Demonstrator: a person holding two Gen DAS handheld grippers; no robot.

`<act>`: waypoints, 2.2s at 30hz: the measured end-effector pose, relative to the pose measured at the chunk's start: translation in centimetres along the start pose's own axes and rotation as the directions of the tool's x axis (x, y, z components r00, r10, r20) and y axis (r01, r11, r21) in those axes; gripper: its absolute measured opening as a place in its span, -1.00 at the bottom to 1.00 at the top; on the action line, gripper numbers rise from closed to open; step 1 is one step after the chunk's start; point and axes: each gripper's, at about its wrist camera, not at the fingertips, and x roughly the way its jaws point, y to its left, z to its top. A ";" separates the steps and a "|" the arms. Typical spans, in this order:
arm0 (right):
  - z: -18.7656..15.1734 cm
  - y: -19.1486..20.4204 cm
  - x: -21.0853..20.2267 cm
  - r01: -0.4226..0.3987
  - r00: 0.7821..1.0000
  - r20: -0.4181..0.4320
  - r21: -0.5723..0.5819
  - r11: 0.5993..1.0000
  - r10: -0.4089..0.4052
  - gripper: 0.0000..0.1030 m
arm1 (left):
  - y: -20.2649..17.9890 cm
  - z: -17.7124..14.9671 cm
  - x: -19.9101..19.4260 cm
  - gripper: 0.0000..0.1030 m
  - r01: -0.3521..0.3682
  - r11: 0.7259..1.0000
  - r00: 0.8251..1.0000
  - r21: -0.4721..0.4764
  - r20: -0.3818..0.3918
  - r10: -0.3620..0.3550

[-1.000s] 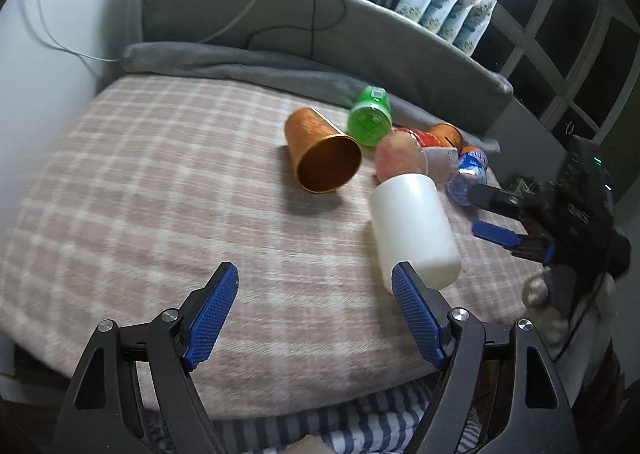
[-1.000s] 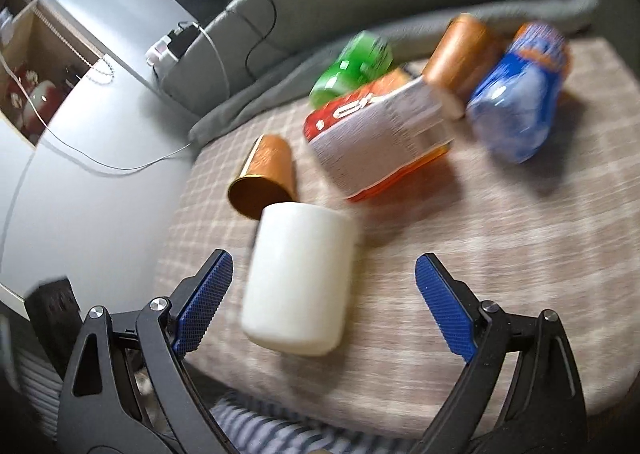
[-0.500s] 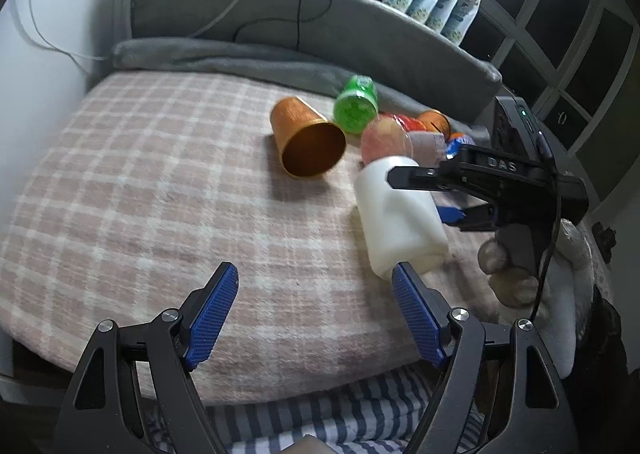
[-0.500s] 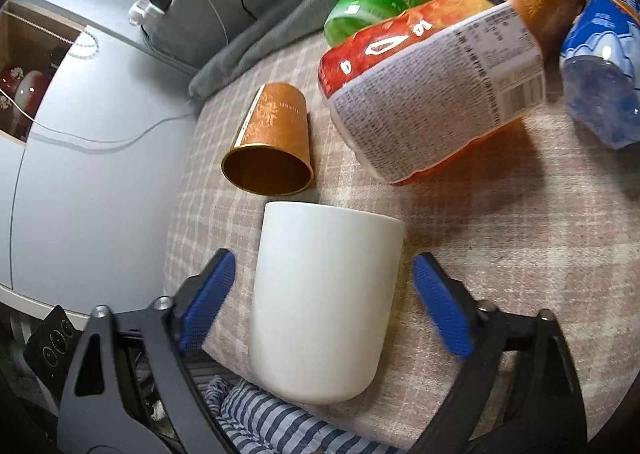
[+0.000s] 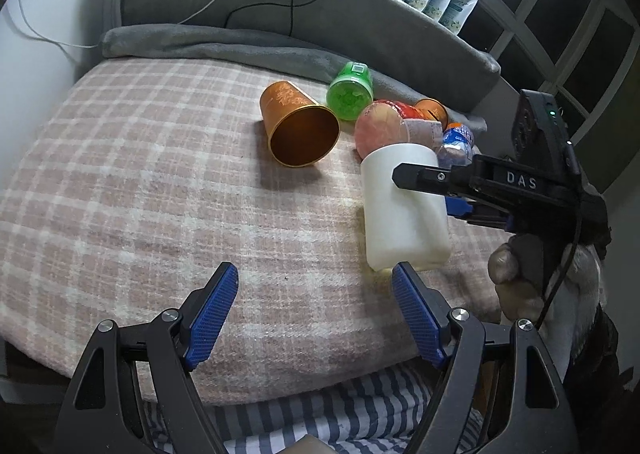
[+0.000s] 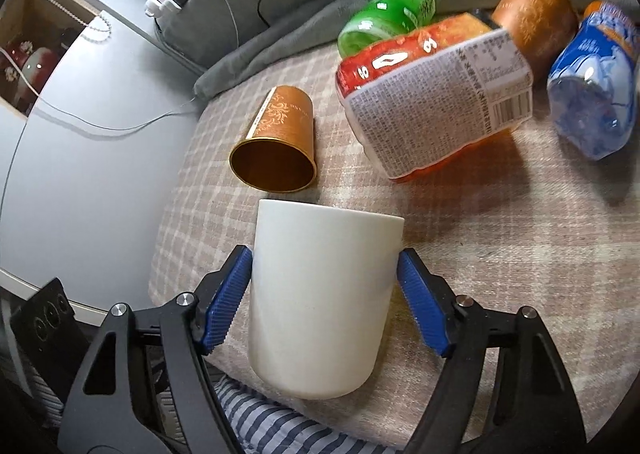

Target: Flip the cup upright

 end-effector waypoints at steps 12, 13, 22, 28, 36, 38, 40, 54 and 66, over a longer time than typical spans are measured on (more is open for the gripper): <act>-1.4 2.1 -2.6 0.146 0.978 0.168 -0.122 0.982 -0.125 0.50 | -0.2 0.0 -0.1 0.54 -0.006 1.000 1.000 0.007 0.009 0.006; -1.4 2.3 -2.5 0.149 0.977 0.171 -0.122 0.981 -0.127 0.50 | -0.2 0.0 -0.1 0.54 -0.007 1.000 1.000 0.007 0.010 0.007; -2.3 3.5 -2.6 0.262 0.943 0.264 -0.209 0.942 -0.203 0.50 | -0.1 0.0 -0.3 0.54 -0.006 1.000 1.000 -0.001 0.015 0.006; -2.8 4.2 -2.3 0.327 0.914 0.331 -0.256 0.909 -0.236 0.50 | 0.1 -0.1 -0.3 0.54 -0.008 1.000 1.000 -0.011 0.016 0.009; -4.0 4.7 -2.5 0.341 0.898 0.377 -0.269 0.901 -0.227 0.49 | 0.1 -0.1 -0.4 0.54 -0.012 1.000 1.000 -0.007 0.021 0.012; -4.5 5.0 -2.6 0.335 0.899 0.379 -0.277 0.901 -0.218 0.49 | 0.1 -0.1 -0.4 0.54 -0.012 1.000 1.000 -0.007 0.021 0.012; -4.8 5.3 -2.6 0.346 0.895 0.385 -0.284 0.894 -0.225 0.49 | 0.0 -0.1 -0.4 0.54 -0.011 1.000 1.000 -0.004 0.022 0.011; -5.9 6.0 -4.3 0.334 0.884 0.426 -0.288 0.898 -0.192 0.76 | -0.7 0.0 -1.1 0.54 -0.041 0.999 0.997 0.033 0.059 0.039; -8.5 5.4 -9.3 0.362 0.834 0.503 -0.190 0.913 -0.226 0.81 | -2.6 0.2 -3.5 0.54 -0.127 0.984 0.959 0.128 0.269 0.088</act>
